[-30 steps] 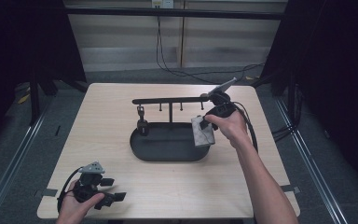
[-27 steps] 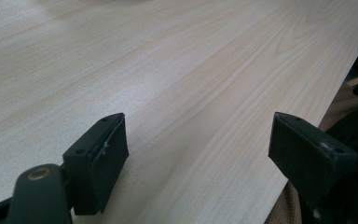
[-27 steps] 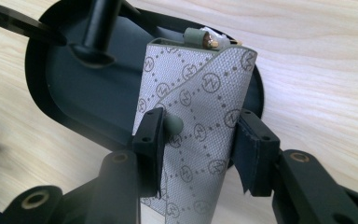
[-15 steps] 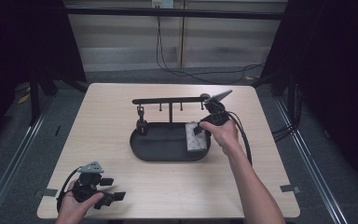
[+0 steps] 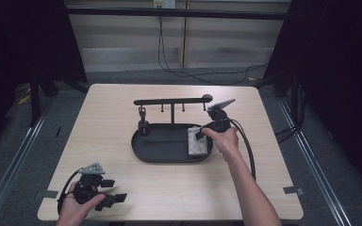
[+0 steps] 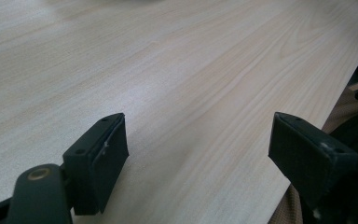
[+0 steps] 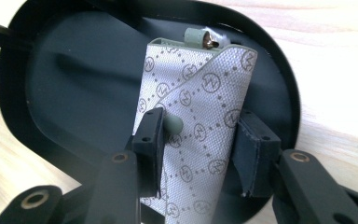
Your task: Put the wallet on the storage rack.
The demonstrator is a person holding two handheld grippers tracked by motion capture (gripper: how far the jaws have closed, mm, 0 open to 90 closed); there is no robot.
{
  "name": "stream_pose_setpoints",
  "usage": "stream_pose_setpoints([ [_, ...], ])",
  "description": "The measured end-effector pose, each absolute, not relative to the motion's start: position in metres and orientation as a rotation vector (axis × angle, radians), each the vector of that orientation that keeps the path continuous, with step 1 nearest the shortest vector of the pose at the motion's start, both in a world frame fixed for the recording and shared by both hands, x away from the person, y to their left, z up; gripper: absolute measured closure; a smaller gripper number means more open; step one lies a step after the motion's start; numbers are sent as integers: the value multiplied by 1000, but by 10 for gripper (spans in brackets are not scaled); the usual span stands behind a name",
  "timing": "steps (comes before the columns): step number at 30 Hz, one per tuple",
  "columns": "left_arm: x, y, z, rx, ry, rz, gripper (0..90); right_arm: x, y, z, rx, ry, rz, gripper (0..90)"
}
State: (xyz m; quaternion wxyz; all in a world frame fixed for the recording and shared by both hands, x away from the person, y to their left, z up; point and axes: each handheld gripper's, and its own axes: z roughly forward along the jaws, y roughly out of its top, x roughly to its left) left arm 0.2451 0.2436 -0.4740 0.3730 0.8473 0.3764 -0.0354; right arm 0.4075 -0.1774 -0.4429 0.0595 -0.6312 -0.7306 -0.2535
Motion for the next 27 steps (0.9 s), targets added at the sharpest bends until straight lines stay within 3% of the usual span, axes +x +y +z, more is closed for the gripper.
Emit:
stream_pose_setpoints([
  [8,246,243,-475,2186,962,-96,195,409,-174,-453,-1895,-2210,-788,553],
  [15,246,243,-475,2182,963,-94,195,407,-176,-448,-1884,-2207,-868,441],
  [27,246,242,-475,2177,969,-103,195,394,-184,-440,-1880,-2205,-941,374],
])
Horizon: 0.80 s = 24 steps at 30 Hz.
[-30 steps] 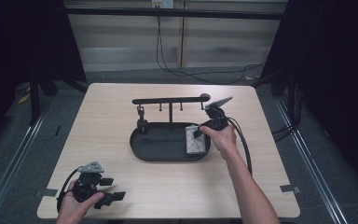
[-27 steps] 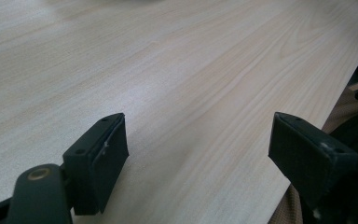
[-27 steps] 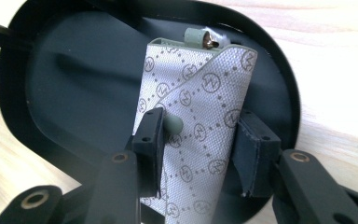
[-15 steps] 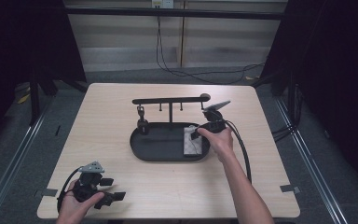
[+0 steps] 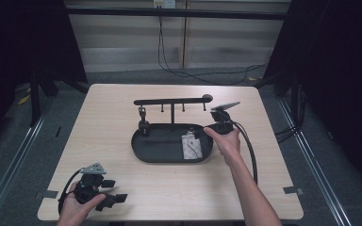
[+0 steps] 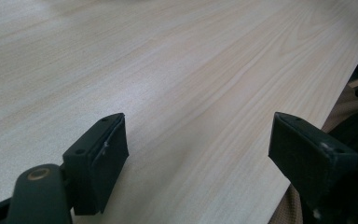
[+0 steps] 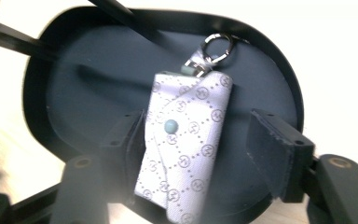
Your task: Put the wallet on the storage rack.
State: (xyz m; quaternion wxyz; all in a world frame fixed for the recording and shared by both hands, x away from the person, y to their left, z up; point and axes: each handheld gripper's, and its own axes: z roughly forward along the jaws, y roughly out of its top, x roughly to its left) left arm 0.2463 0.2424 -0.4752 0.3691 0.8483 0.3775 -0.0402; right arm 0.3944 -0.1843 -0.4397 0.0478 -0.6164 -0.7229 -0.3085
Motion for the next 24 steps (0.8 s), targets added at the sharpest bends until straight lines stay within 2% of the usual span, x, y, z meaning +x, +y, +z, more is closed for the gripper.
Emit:
stream_pose_setpoints([
  [17,247,243,-475,2159,978,-106,195,361,-217,-434,-1892,-2225,-1045,327],
  [20,247,245,-475,2156,975,-101,195,353,-222,-433,-1898,-2250,-1072,361],
  [24,247,245,-474,2149,975,-100,195,341,-229,-430,-1903,-2278,-1074,359],
])
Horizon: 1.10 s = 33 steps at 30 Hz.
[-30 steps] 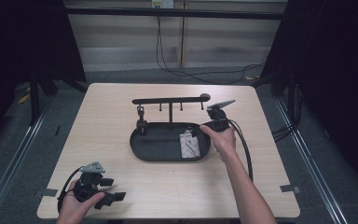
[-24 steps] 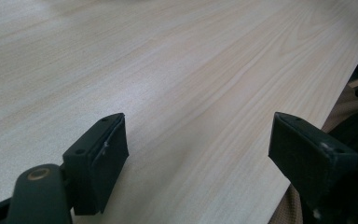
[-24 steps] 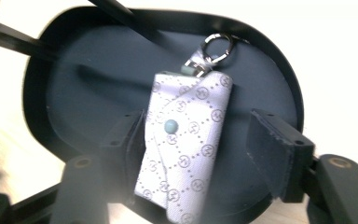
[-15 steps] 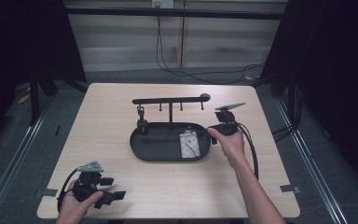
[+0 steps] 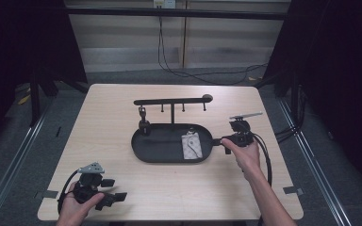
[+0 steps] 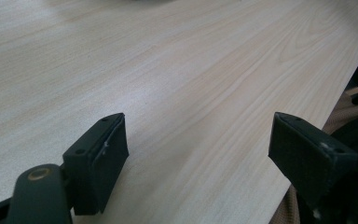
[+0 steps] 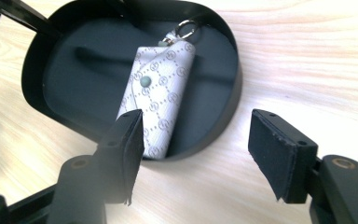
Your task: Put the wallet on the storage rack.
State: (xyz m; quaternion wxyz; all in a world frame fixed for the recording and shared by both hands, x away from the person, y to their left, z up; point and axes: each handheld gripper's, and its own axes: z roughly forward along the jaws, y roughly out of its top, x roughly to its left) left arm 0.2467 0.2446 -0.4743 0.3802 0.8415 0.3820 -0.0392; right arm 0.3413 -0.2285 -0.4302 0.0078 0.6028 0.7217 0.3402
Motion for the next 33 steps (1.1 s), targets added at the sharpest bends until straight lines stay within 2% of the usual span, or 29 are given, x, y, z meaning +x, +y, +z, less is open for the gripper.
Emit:
stream_pose_setpoints([
  [11,247,244,-475,2151,990,-115,195,310,-252,-440,1838,2204,1141,351],
  [13,247,244,-475,2149,993,-114,195,303,-254,-441,1833,2205,1142,332],
  [15,247,244,-475,2148,994,-111,195,296,-256,-443,1818,2209,1136,277],
  [20,247,246,-474,2137,1004,-106,195,280,-260,-445,1797,2200,1152,256],
  [33,247,248,-474,2115,1026,-108,195,234,-272,-457,1730,2169,1130,260],
])
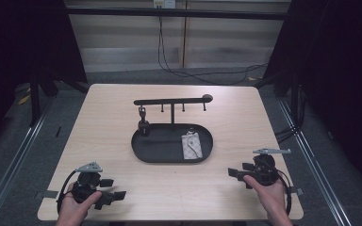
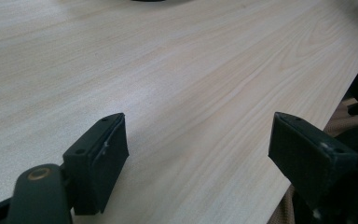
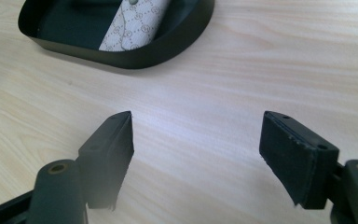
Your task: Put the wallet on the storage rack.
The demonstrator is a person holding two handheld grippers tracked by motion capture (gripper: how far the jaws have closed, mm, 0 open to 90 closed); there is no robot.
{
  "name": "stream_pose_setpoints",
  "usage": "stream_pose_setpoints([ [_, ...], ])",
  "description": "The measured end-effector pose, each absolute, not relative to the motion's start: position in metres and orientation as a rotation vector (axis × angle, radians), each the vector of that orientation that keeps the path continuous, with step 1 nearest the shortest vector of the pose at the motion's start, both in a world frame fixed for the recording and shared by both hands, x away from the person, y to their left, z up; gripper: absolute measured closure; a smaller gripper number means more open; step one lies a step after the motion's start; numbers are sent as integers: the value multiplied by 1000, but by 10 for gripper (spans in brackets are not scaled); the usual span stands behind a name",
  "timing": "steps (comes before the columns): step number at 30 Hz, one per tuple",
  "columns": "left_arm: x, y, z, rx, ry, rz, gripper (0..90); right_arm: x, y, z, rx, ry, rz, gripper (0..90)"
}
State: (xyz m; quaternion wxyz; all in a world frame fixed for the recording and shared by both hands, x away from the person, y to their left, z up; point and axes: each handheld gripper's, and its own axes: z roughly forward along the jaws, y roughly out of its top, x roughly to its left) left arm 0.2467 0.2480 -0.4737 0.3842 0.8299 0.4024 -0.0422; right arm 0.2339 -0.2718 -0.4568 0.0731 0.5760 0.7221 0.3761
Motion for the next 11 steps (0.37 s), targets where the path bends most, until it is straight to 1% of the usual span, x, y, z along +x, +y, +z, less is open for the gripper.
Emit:
stream_pose_setpoints([
  [5,247,247,-474,2125,1020,-118,195,220,-283,-466,1759,2125,1142,257],
  [11,247,248,-473,2115,1024,-114,195,219,-290,-476,1761,2105,1050,235],
])
